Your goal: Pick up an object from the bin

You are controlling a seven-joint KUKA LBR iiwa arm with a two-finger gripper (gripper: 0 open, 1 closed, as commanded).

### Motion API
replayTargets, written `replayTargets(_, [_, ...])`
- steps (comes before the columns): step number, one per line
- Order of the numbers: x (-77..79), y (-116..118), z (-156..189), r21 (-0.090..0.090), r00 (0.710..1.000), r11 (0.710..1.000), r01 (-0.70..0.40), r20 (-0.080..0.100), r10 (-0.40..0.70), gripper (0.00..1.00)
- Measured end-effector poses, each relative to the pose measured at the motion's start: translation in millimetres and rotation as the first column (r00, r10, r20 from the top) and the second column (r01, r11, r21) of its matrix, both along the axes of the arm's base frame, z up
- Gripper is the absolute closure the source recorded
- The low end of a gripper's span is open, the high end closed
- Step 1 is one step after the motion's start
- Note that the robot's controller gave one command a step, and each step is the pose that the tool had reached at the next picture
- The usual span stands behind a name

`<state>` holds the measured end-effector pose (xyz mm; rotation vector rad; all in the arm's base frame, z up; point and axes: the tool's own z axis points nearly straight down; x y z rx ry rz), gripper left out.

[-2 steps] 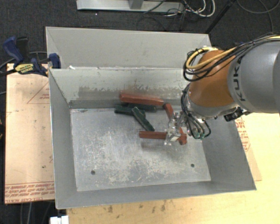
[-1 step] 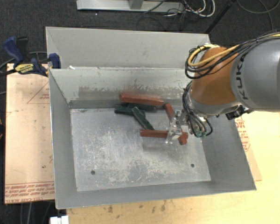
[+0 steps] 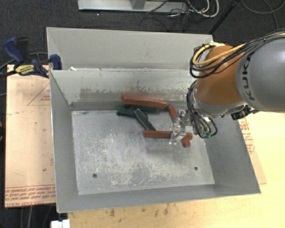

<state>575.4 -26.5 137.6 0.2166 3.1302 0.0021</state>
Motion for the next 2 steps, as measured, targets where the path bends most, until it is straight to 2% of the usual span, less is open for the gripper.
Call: replayTargets(2, [0.0,0.1,9.1,0.000,1.000,1.000,0.000,-0.001,0.000,1.00])
